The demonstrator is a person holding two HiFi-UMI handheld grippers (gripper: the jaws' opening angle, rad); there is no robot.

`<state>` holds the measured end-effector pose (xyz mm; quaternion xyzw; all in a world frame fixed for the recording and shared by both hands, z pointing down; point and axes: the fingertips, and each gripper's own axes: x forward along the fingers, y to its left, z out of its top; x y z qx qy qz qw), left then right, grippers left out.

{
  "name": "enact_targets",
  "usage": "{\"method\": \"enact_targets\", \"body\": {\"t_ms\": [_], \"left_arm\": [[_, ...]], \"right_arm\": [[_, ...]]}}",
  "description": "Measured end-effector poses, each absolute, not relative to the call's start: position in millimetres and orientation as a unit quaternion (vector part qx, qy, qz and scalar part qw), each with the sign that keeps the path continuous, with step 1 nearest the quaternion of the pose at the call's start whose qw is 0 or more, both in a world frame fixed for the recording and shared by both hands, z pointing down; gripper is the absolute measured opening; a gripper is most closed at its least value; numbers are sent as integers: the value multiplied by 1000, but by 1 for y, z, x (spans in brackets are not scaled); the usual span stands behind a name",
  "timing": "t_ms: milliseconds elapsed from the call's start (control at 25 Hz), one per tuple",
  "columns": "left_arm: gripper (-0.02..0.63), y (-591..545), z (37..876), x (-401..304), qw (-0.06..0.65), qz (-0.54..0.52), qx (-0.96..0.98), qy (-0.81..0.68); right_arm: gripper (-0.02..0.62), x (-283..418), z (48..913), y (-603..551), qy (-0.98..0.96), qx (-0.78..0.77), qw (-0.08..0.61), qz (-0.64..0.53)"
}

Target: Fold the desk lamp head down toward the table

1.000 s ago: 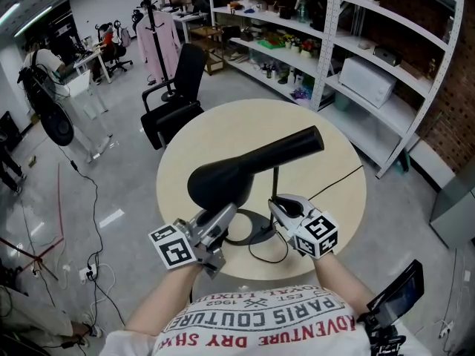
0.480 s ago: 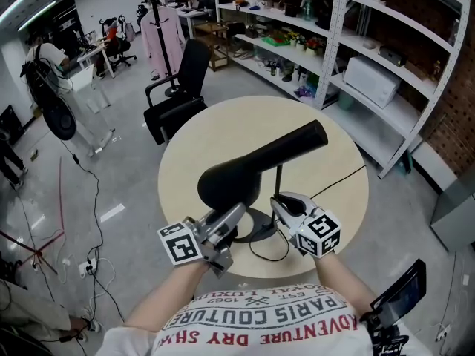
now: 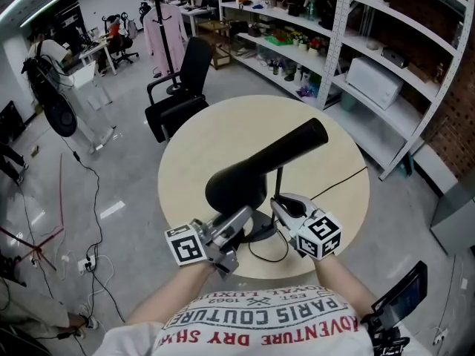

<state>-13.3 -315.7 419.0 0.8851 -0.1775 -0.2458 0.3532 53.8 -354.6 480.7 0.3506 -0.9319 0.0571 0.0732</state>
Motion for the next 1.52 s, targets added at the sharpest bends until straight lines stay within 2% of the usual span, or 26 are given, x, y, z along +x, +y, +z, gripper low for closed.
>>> {"method": "enact_targets", "body": {"t_ms": [240,680,840,960,1080,1120,1200,1280,1520], "left_arm": [[57,-317,419,-3,359,-257,881,-173],[69,-307,425,-24,373,-289,867,-160],[133,-309,442,-26,358,-269,871,-202],[138,-301,466,-35,357,-249,868,-239],[126,-276,483,-32,338,-207,883,-252],[111,-268,485,-30,322,-181,893,-258],[39,-256,486,-26,279,-117,912,-276],[-2,-245,479,-26,237,-62,925,-289],[-2,-164,453,-29,167,8,949,-268]], "right_arm": [[46,60,479,-357,-934,346,69,58],[60,42,482,-346,-935,338,66,84],[72,66,470,-346,-939,331,62,72],[74,92,463,-339,-939,332,56,71],[71,97,466,-310,-946,306,65,89],[53,95,467,-299,-948,296,67,92],[4,87,462,-276,-952,285,65,88],[-2,78,452,-252,-956,275,61,75],[0,38,441,-157,-965,241,56,85]]}}
